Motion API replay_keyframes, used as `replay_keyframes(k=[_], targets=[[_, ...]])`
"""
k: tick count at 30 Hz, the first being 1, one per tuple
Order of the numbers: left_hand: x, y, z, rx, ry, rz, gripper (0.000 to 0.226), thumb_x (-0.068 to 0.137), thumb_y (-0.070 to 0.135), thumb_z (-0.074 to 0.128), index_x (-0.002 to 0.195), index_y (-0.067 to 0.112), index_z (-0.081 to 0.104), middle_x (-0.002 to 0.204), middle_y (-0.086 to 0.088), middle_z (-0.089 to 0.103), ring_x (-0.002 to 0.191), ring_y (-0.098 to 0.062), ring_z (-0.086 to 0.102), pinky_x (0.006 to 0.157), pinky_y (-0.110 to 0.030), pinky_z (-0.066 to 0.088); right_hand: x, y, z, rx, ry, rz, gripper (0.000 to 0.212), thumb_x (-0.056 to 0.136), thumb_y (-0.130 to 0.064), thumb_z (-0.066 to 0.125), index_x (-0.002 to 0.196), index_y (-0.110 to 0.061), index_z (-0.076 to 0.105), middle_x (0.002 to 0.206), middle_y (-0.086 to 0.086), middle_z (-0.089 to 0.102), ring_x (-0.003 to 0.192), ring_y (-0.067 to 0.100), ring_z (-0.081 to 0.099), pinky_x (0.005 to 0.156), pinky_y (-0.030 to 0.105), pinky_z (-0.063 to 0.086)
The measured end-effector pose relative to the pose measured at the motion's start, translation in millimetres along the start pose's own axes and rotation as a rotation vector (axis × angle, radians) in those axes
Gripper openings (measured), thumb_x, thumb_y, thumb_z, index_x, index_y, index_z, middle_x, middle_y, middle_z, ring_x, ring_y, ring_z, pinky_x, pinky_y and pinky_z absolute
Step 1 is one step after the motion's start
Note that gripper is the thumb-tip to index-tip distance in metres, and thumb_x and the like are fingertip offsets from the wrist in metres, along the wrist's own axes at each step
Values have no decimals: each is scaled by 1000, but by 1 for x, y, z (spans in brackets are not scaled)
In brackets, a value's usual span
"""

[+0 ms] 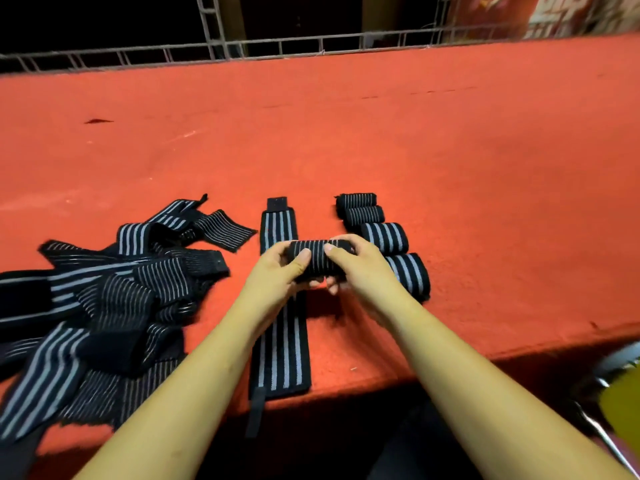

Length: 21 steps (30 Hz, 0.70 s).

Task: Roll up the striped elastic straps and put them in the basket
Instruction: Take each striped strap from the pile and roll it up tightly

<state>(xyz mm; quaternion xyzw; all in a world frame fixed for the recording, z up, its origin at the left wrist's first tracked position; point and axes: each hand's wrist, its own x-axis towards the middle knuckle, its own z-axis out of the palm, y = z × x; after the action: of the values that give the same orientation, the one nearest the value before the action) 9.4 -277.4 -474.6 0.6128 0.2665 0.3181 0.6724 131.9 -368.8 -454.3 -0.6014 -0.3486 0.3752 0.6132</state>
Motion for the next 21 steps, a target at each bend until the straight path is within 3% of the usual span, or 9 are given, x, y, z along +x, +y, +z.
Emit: replay_keyframes(k=[5,9,13,15,17,21], targets=[[-31,-8,50,-15,-64,-133,25,96,15,63,115,-1,59,97,-18,69,74,-24,67,64,-29,55,-49,1,-50,-12,31,101,19,100,-7,52,116,1,55,74,11,58,48,17,53,45,27,43],[-44,-10,85,121,-122,-236,17,99,7,56,113,-1,60,85,-14,66,55,-16,62,50,-20,50,-67,11,-81,-85,175,148,17,97,-8,57,112,-9,49,83,11,57,46,16,48,40,25,39],[-43,-15,106,221,-120,-301,17,99,3,53,115,-1,55,86,-22,63,52,-20,61,47,-20,52,-71,26,-105,-270,246,209,22,96,-21,61,106,-12,44,74,9,56,49,18,48,44,28,37],[-42,-20,111,280,-82,-320,14,97,6,57,107,6,47,62,-15,56,47,-19,59,49,-26,53,-70,30,-112,-399,257,187,20,95,-24,62,103,-12,48,70,7,56,53,18,49,50,29,37],[-40,-23,114,375,-54,-317,18,95,11,60,101,12,43,40,-3,49,46,-18,60,49,-29,49,-70,32,-115,-539,255,146,18,95,-25,64,100,-12,53,82,4,60,69,19,55,64,29,40],[-41,-22,109,566,-36,-270,15,91,20,64,101,14,56,41,1,54,49,-16,59,48,-22,43,-70,32,-116,-738,230,151,19,93,-31,64,95,-12,60,92,6,63,89,24,59,74,29,40]])
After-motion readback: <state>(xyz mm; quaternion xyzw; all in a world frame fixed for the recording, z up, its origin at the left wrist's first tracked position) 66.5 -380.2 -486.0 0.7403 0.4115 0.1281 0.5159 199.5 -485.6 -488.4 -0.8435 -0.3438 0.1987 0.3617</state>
